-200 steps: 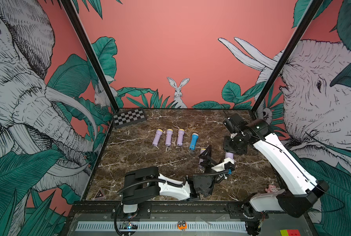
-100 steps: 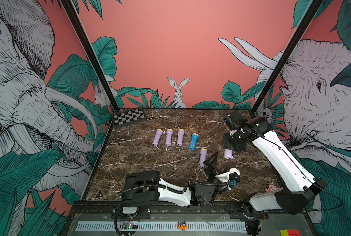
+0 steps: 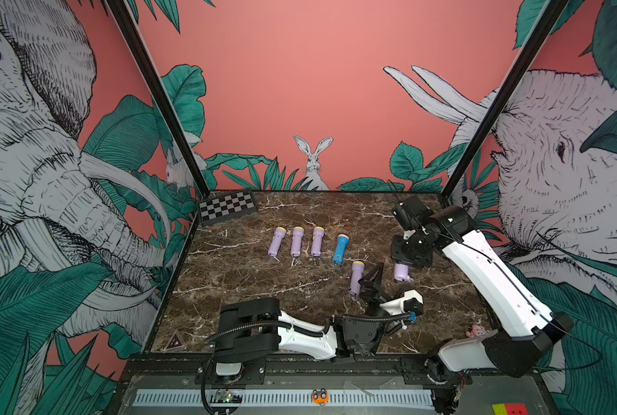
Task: Close the plug at the bottom of the flashlight
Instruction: Close the plug of the flashlight.
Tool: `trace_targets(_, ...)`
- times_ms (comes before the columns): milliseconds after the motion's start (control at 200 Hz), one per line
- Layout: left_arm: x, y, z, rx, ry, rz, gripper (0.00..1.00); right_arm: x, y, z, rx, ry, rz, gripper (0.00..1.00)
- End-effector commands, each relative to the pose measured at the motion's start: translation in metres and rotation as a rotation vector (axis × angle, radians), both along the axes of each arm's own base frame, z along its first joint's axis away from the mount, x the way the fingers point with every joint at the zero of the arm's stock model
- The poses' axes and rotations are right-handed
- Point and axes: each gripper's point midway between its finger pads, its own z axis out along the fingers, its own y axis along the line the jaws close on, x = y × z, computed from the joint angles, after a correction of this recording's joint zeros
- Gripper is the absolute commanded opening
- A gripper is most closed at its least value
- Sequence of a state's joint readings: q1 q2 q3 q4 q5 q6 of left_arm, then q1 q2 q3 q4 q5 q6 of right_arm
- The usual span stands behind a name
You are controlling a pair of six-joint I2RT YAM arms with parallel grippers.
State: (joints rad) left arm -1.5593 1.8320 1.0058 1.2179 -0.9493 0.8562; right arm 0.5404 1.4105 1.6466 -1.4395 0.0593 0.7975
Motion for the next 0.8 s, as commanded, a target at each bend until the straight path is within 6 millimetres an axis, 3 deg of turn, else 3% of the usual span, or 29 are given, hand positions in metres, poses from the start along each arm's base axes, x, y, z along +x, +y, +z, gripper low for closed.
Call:
trace_targets(0, -0.002, 0.010, 0.030, -0.090, 0.005, 0.002, 0.99, 0.000, -0.001, 0.004, 0.011, -0.024, -0.003, 0.00)
trace_targets(305, -0.001, 0.014, 0.041, -0.117, -0.012, 0.008, 0.99, -0.002, -0.003, 0.004, 0.015, -0.028, -0.006, 0.00)
trace_targets(795, 0.007, 0.017, 0.042, -0.111, -0.020, 0.038, 0.99, -0.005, -0.001, 0.006, 0.038, -0.029, -0.008, 0.00)
